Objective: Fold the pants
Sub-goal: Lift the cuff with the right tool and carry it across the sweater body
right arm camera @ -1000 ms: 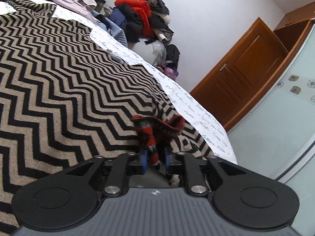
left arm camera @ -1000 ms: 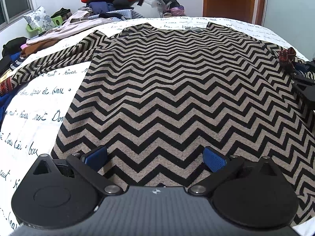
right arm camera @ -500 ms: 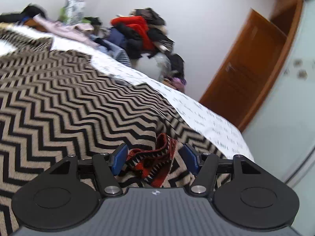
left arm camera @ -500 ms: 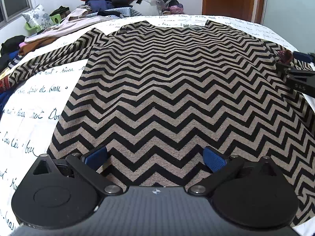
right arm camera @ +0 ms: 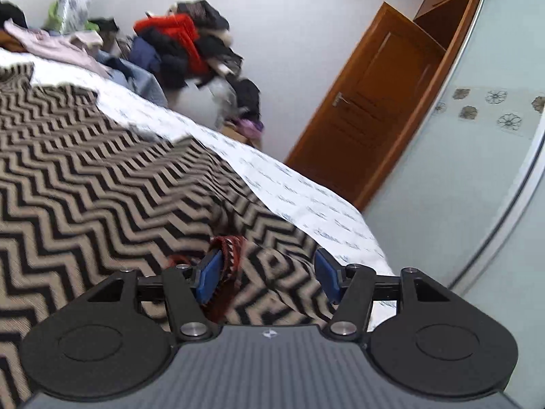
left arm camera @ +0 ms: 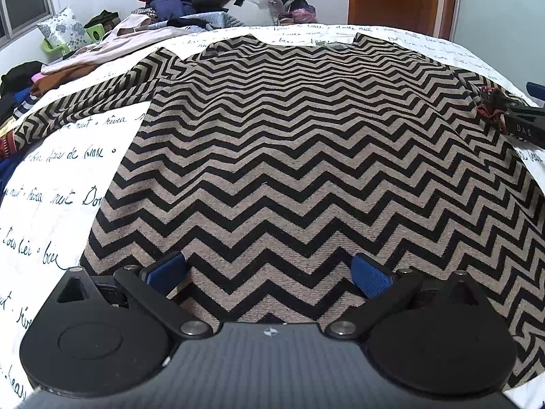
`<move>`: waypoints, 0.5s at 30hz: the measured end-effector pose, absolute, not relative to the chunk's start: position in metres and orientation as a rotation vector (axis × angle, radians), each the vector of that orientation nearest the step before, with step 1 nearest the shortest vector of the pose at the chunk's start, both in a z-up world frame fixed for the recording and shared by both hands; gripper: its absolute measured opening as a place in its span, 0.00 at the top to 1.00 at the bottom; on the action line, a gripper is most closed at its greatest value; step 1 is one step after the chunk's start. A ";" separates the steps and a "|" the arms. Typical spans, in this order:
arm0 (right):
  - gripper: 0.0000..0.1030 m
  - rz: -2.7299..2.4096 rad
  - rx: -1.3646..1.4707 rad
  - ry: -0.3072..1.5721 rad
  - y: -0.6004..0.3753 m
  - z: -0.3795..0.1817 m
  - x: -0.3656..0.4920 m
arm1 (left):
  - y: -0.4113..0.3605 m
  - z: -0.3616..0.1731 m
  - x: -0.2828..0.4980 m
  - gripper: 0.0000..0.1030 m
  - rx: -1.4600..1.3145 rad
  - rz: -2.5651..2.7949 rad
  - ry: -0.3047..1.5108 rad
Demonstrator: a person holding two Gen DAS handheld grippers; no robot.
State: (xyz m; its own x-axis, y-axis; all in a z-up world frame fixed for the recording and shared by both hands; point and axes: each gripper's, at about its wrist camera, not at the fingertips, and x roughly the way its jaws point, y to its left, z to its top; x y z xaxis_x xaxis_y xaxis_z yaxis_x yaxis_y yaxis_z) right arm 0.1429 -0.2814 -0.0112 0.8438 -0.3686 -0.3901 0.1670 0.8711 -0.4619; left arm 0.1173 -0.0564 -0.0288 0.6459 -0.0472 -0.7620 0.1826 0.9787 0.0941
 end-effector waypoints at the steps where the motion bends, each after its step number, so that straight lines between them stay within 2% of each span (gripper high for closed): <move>1: 0.43 -0.296 -0.419 0.494 -0.284 -0.011 0.141 | -0.057 -0.029 0.117 0.00 0.170 -0.132 0.859; 11: 0.42 -0.258 -0.477 0.618 -0.284 -0.030 0.165 | -0.062 -0.027 0.123 0.00 0.179 -0.145 0.859; 14: 0.41 -0.245 -0.387 0.495 -0.287 -0.025 0.171 | -0.065 -0.024 0.125 0.00 0.184 -0.151 0.850; 15: 0.35 -0.229 -0.318 0.407 -0.291 -0.017 0.168 | -0.064 -0.023 0.125 0.00 0.184 -0.152 0.848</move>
